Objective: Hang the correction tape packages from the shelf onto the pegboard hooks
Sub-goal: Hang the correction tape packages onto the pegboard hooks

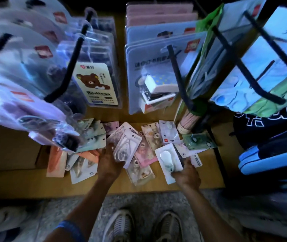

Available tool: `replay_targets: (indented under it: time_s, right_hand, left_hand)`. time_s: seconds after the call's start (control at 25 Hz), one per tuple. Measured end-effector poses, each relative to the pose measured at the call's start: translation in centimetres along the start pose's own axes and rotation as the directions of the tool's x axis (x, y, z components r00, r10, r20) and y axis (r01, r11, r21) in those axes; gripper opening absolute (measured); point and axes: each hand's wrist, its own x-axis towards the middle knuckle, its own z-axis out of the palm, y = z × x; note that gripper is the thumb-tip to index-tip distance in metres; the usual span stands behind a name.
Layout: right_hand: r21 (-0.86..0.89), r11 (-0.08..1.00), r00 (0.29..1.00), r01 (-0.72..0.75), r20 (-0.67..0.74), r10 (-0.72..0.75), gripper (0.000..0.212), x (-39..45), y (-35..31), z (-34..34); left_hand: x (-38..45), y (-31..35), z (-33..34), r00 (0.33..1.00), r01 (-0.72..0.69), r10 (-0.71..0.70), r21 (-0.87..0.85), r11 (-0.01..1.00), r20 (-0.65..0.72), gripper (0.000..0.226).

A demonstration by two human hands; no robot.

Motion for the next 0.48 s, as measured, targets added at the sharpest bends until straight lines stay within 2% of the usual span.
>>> replay_targets:
  time_s: [0.08, 0.2, 0.24, 0.32, 0.4, 0.48]
  right_hand:
    - [0.241, 0.97, 0.998, 0.007, 0.064, -0.023, 0.049, -0.1, 0.1, 0.0]
    - [0.49, 0.87, 0.997, 0.055, 0.021, -0.075, 0.025, -2.0, -0.1, -0.6]
    - [0.557, 0.825, 0.995, 0.091, -0.024, -0.093, 0.018, -2.7, -0.6, -1.2]
    - [0.725, 0.681, 0.994, 0.109, -0.068, -0.086, 0.02, -4.2, -2.0, -3.3]
    - [0.855, 0.516, 0.999, 0.047, -0.033, -0.037, 0.025, -5.5, -3.3, -5.9]
    - [0.919, 0.393, 0.998, -0.045, 0.062, -0.03, 0.018, -7.5, -4.4, -8.4]
  left_hand:
    - [0.0, 0.7, -0.1, 0.999, 0.027, -0.026, -0.028, 0.999, 0.041, 0.07]
    - [-0.9, 1.9, -0.3, 0.997, 0.065, -0.054, -0.259, 0.964, 0.048, 0.035]
    - [-1.3, 2.3, -0.5, 0.997, 0.075, -0.064, -0.344, 0.936, 0.045, 0.031]
    - [-2.7, 3.4, -1.4, 0.992, 0.125, -0.111, -0.494, 0.86, 0.057, 0.027]
    - [-4.8, 4.6, -2.7, 0.983, 0.178, -0.166, -0.586, 0.791, 0.074, 0.023]
    - [-7.6, 5.4, -4.2, 0.968, 0.249, -0.199, -0.622, 0.743, 0.149, 0.026]
